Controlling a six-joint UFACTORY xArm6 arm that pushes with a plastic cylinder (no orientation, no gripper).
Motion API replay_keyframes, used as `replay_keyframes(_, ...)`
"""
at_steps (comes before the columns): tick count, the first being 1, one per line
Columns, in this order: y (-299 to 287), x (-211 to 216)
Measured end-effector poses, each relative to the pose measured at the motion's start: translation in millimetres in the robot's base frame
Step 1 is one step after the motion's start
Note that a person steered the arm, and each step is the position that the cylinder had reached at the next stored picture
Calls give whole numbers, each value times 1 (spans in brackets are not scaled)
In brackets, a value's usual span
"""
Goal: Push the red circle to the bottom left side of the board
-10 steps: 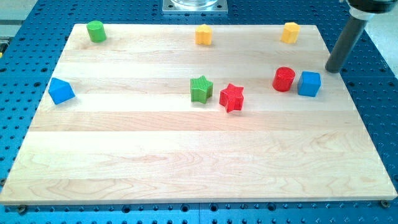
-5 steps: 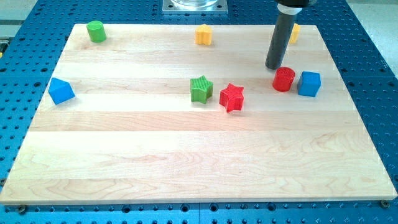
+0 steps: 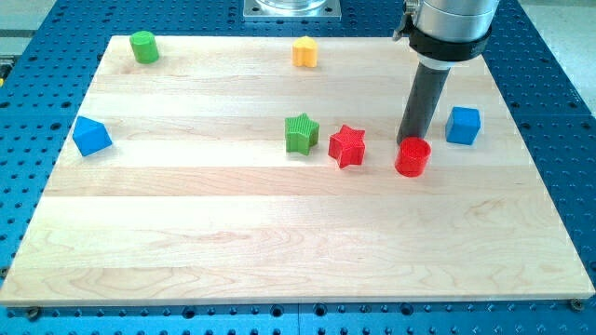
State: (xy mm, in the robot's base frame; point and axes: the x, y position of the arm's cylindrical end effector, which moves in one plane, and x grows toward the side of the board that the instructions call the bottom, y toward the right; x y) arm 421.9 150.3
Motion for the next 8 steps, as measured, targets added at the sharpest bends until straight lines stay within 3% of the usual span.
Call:
replay_keyframes(2, 0, 41)
replay_keyframes(3, 55, 74)
replay_keyframes(4, 41, 92)
replay_keyframes(6, -250, 95)
replay_keyframes(7, -322, 106)
replay_keyframes(8, -334, 129)
